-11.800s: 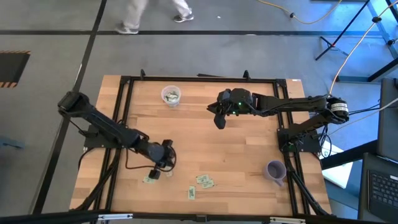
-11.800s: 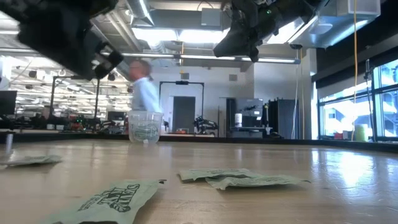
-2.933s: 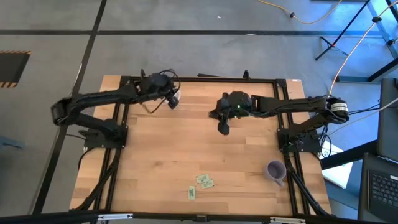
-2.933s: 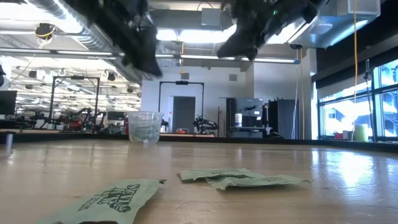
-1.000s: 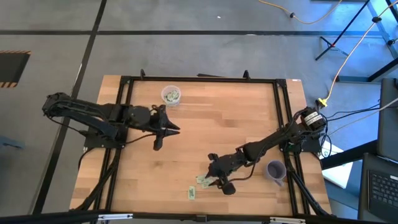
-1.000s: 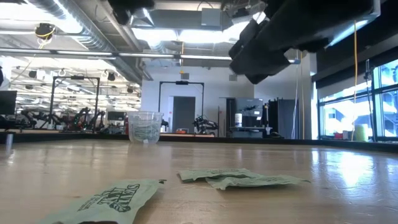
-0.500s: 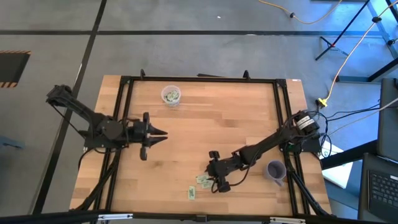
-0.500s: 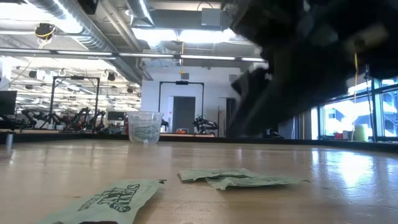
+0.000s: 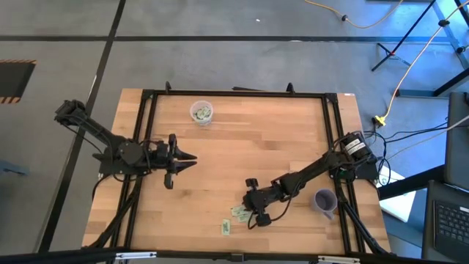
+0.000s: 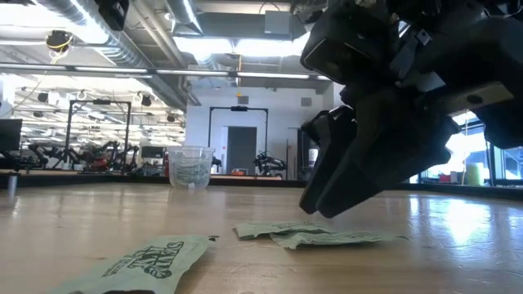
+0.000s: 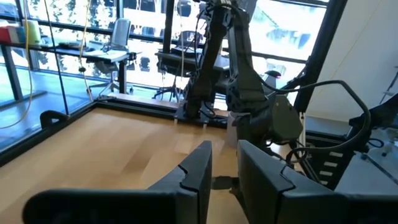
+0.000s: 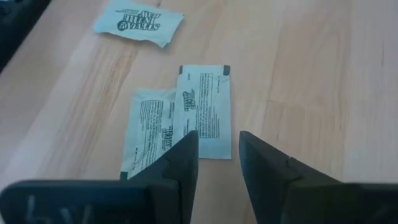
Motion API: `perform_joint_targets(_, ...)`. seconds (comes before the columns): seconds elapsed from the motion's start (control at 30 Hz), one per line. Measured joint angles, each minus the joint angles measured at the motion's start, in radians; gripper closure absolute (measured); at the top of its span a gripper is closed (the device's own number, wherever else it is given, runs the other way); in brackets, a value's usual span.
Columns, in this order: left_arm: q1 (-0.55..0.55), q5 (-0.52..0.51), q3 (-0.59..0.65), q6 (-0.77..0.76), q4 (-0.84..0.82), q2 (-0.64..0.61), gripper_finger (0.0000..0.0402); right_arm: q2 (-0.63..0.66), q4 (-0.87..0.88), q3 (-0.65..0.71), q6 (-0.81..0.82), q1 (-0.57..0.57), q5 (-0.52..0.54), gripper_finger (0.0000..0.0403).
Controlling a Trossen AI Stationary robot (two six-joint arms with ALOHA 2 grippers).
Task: Pick and place items into bin
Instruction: Put the stevia packet into the transparent bin
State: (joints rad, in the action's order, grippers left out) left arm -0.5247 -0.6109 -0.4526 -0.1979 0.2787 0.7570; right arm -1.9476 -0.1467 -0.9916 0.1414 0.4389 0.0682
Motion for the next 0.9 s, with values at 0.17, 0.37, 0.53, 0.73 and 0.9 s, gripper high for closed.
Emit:
perform_joint_targets(0.17,0.0,0.0,0.0,0.001,0.0,0.0,0.0329,0.0,0.0,0.0,-0.039,0.0,0.0,0.0292)
perform_joint_targets(0.37,0.0,0.0,0.0,0.002,-0.001,0.001,0.0329,-0.011,-0.014,0.0,-0.045,-0.002,0.0,0.0292)
perform_joint_targets(0.53,0.0,0.0,0.0,0.001,-0.003,0.001,0.0329,-0.049,-0.018,-0.013,-0.036,-0.002,0.005,0.0293)
perform_joint_targets(0.73,0.0,-0.001,0.0,0.0,-0.006,0.001,0.0329,-0.062,0.005,-0.016,0.011,-0.002,0.009,0.0306)
perform_joint_targets(0.9,0.001,-0.003,0.0,0.0,-0.005,0.001,0.0329,-0.063,0.012,-0.016,0.013,-0.003,0.01,0.0346)
